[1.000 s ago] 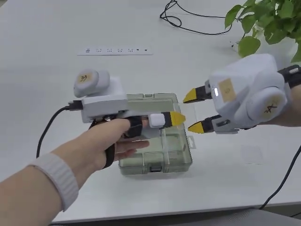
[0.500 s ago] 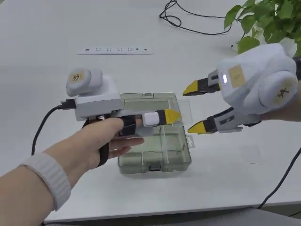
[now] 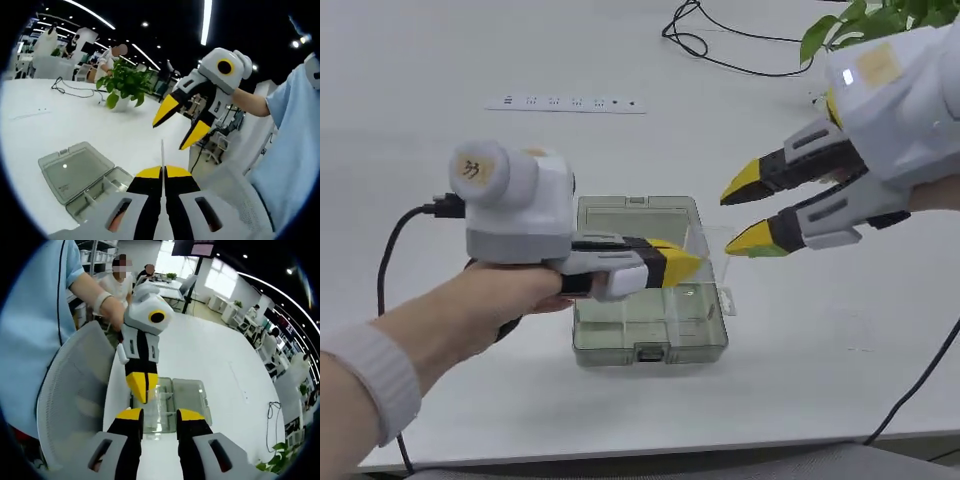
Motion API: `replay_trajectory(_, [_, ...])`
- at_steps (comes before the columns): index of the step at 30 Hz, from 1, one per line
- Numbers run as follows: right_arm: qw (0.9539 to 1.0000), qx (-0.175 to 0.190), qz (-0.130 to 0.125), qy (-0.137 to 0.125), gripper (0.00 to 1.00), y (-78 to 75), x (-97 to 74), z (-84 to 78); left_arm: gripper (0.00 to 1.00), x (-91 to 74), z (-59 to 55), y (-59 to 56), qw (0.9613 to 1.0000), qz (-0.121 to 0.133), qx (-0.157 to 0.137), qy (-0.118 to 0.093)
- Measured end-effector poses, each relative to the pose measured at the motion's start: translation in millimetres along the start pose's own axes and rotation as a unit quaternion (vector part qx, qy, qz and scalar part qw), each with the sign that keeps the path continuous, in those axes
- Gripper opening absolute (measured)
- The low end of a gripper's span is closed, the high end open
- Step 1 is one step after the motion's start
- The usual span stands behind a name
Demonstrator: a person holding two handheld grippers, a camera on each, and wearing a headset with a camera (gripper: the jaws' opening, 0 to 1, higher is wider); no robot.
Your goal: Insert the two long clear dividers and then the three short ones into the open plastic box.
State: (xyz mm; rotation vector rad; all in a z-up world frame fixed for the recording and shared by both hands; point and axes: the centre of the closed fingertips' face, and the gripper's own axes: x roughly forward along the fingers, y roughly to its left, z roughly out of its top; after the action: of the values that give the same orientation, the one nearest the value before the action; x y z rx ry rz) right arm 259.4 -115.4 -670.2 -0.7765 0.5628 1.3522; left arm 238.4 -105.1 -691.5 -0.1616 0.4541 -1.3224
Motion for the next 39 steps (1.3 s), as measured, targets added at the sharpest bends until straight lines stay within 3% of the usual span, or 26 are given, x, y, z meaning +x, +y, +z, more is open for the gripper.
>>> replay_trajectory(4, [0.9997,0.006,0.024,0.007,0.2,7.2,1.3,6.4,0.0,-5.8,0.8,-7.0,0.9987,-0.018,0.048,0.003])
replay_trajectory(7, [0.999,0.006,0.043,0.012,0.17,14.2,5.5,9.8,0.0,-10.7,-1.9,-11.2,0.9948,-0.031,0.095,0.014])
replay_trajectory(9, [0.9983,0.006,0.056,0.016,0.15,18.7,8.2,16.2,0.0,-13.5,-1.8,-12.9,0.9929,-0.036,0.112,0.014])
replay_trajectory(13, [0.9972,0.011,0.071,0.02,0.12,22.1,13.2,22.9,0.0,-18.5,-8.8,-13.3,0.9884,-0.042,0.142,0.034])
replay_trajectory(21, [0.9931,0.006,0.107,0.048,0.08,41.9,26.4,28.7,0.0,-30.9,-12.1,-11.9,0.9868,-0.051,0.149,0.036])
replay_trajectory(24, [0.9929,0.007,0.107,0.05,0.04,41.8,30.8,31.4,0.0,-34.5,-12.1,-11.9,0.9862,-0.054,0.152,0.036])
replay_trajectory(39, [0.9922,0.029,0.105,0.061,0.02,43.9,41.4,39.4,0.0,-47.1,-17.7,-5.6,0.985,-0.061,0.156,0.04])
